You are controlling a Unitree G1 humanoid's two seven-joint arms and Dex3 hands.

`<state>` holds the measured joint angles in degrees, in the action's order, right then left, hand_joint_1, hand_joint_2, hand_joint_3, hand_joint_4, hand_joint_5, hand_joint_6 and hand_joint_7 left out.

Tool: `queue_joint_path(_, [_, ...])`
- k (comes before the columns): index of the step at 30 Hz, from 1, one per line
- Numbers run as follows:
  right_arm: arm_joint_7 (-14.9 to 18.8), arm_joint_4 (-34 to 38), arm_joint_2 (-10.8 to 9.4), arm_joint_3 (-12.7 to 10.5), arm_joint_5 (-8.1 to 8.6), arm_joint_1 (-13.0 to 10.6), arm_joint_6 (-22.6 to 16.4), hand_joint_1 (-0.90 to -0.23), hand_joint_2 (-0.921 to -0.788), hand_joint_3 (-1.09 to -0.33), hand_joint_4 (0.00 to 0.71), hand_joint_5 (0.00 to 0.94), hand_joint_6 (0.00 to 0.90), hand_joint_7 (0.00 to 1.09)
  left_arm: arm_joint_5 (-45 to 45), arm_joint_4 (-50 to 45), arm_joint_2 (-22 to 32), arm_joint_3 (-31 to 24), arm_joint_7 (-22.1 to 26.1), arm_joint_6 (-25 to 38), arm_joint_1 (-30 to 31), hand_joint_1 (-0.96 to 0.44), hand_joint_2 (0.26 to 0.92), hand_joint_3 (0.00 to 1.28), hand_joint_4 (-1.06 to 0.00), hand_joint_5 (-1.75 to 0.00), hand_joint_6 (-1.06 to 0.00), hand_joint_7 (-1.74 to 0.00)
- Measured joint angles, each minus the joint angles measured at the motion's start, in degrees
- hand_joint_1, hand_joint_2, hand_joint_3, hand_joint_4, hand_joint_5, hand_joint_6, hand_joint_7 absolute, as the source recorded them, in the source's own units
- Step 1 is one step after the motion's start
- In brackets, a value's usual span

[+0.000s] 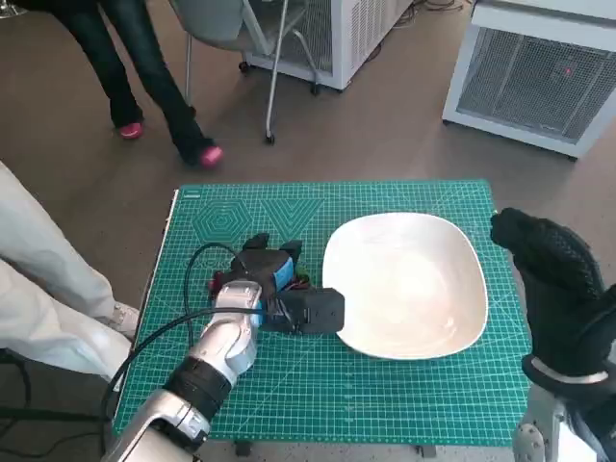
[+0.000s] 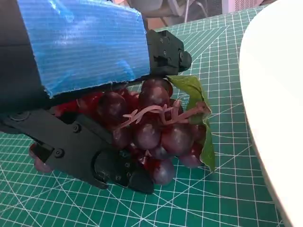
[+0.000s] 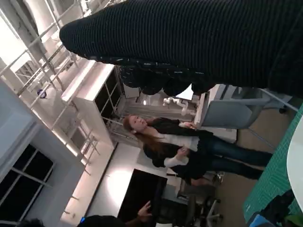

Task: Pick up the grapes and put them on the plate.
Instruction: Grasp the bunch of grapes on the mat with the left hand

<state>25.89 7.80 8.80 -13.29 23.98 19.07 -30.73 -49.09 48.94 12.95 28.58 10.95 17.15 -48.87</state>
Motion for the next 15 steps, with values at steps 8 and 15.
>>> queue_joint_path(8, [-0.01,0.06,0.00,0.02,-0.44,0.02,-0.10,-0.438,-0.921,-0.582,0.688,0.000,0.326,0.71,1.62,1.92,0.35,0.14,-1.01,-1.96,-0.85,0.08,0.869,0.08,-0.44,-0.59,-0.51,-0.13])
queue_joint_path(15, [0.00,0.47,0.01,0.00,-0.52,0.10,-0.11,-0.438,-0.921,-0.582,0.688,0.000,0.325,0.71,2.03,3.45,0.59,0.79,-5.02,-4.96,-1.27,0.02,0.916,0.21,-0.49,-1.32,-0.50,-1.21])
